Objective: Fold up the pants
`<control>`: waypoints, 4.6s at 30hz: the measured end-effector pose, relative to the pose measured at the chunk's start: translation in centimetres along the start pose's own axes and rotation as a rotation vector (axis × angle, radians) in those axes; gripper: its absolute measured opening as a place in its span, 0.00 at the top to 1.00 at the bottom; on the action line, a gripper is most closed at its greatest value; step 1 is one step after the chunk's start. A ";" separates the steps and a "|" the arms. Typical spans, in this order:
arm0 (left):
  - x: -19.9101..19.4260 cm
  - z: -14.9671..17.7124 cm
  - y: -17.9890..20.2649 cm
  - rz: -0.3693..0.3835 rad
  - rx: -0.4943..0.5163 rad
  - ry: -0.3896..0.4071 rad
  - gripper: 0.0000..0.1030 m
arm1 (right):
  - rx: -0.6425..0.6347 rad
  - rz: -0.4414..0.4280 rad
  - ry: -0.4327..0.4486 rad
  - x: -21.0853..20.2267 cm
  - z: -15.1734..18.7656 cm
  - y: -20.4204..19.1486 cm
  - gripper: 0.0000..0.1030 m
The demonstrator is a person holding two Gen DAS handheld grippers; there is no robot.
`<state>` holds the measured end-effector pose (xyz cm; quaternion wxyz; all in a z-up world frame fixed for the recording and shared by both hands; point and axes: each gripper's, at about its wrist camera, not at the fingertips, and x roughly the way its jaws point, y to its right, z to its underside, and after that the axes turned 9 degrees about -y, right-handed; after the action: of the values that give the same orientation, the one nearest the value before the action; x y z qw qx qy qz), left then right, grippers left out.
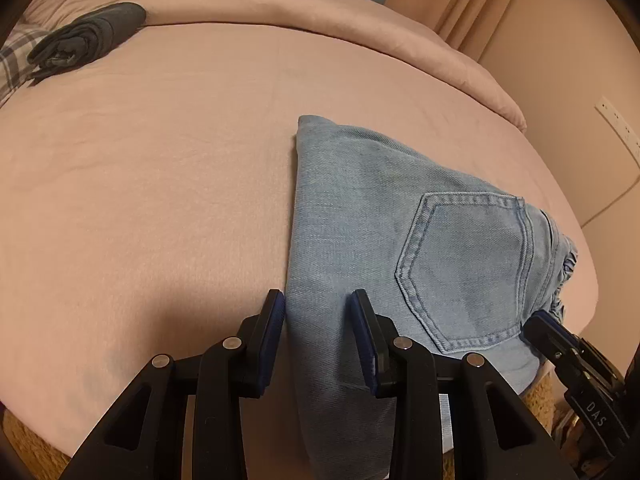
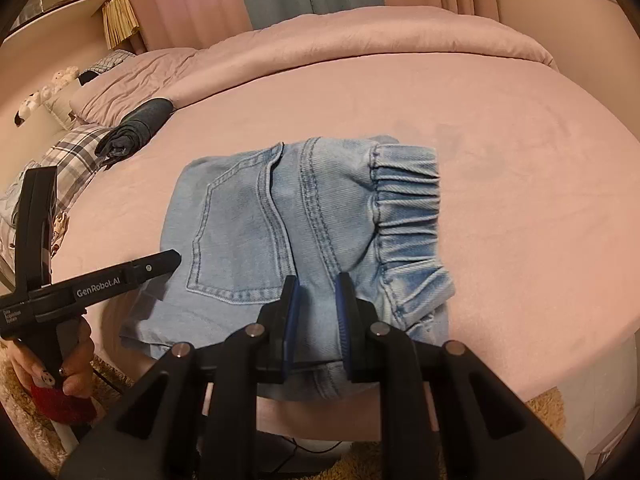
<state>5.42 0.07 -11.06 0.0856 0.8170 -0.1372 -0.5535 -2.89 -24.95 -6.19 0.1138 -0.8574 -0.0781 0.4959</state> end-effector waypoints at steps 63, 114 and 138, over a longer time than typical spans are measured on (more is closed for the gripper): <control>-1.6 1.9 -1.0 0.046 -0.051 -0.044 0.65 | -0.058 -0.023 -0.004 -0.7 0.1 -0.6 0.69; 1.2 -1.7 1.1 0.143 0.162 -0.113 0.12 | 0.229 -0.408 -0.081 4.7 -3.0 6.5 0.19; -8.4 -1.7 0.1 0.192 0.110 0.077 0.67 | 0.151 -0.345 0.122 -1.0 -5.6 1.7 0.57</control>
<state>4.05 2.58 -3.02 0.0985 0.8241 -0.2417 -0.5028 1.47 -27.49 -3.13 0.2658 -0.8487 -0.1793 0.4205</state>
